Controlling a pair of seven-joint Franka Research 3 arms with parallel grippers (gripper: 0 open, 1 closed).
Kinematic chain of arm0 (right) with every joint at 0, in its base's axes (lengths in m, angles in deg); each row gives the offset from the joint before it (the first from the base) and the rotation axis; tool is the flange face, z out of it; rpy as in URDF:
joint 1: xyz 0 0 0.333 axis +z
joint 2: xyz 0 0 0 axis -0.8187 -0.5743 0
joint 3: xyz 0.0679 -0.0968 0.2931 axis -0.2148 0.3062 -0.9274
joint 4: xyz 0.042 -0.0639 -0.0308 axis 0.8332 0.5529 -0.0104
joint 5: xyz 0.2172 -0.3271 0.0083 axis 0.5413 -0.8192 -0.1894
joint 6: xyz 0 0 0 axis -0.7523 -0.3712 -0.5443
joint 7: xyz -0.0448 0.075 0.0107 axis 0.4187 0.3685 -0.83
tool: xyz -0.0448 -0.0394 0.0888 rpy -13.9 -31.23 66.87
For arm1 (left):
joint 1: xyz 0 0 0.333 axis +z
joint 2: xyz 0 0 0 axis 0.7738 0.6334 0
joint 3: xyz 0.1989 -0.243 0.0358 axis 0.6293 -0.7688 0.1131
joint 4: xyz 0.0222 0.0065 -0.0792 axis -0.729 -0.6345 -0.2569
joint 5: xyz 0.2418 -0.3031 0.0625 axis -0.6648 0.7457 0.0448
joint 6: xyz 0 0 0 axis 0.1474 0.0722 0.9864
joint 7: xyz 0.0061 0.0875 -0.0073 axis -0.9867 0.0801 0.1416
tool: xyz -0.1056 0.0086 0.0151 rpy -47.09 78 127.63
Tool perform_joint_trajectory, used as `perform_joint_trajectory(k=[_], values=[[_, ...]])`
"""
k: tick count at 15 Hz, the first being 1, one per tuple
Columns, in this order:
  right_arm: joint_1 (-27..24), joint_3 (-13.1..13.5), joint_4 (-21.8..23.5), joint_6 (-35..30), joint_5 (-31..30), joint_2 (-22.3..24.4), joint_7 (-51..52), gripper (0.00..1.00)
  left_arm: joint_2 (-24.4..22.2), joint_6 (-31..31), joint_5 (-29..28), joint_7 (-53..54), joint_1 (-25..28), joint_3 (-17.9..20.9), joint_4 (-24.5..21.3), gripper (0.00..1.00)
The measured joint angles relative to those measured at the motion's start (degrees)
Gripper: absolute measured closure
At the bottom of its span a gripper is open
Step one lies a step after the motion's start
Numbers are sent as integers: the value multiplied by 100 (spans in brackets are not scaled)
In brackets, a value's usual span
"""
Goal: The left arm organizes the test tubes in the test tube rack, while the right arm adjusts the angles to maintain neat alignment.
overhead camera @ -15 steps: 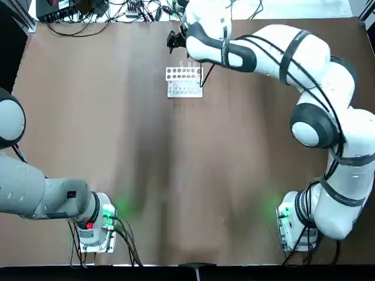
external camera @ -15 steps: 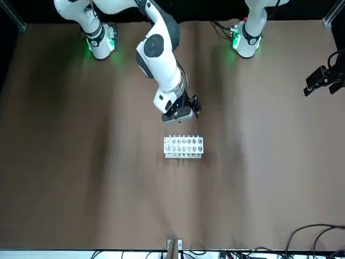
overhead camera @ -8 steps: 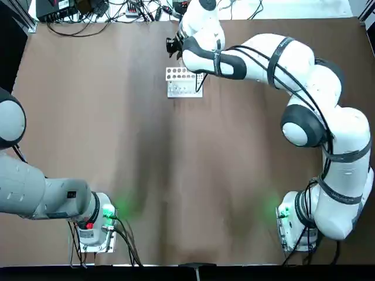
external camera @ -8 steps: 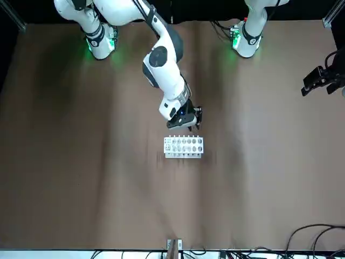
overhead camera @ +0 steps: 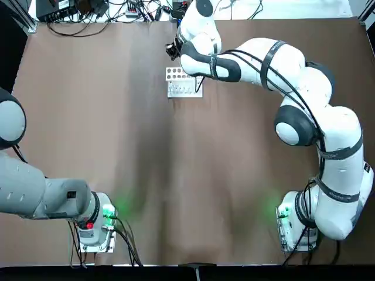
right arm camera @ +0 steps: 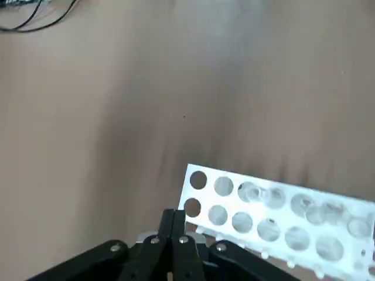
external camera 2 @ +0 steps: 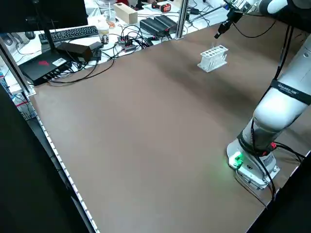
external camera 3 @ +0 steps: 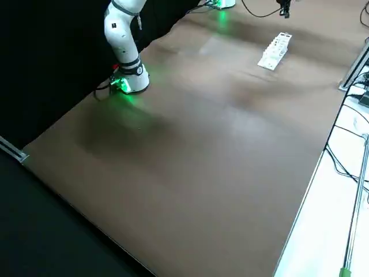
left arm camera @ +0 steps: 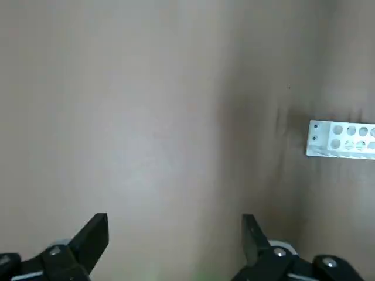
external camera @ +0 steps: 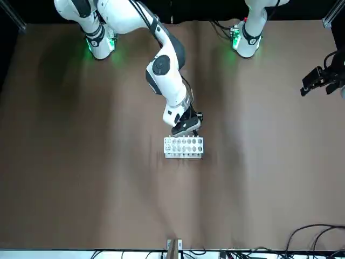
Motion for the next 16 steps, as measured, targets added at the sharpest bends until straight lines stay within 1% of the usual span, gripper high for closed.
perform_joint_trajectory(k=[3,6,11,16], values=[[-1,38,-355,13,-5,-334,241,99,1,-1,0,0,-9,-1,-4,0],[-22,95,-547,44,-9,-566,492,99,26,-1,0,-1,-38,-15,-26,0],[-36,193,-604,40,-16,-704,714,99,79,-12,0,-8,-55,-70,-40,0],[-36,225,-627,-154,-41,-714,918,99,79,-27,0,-8,-55,-70,-40,0]])
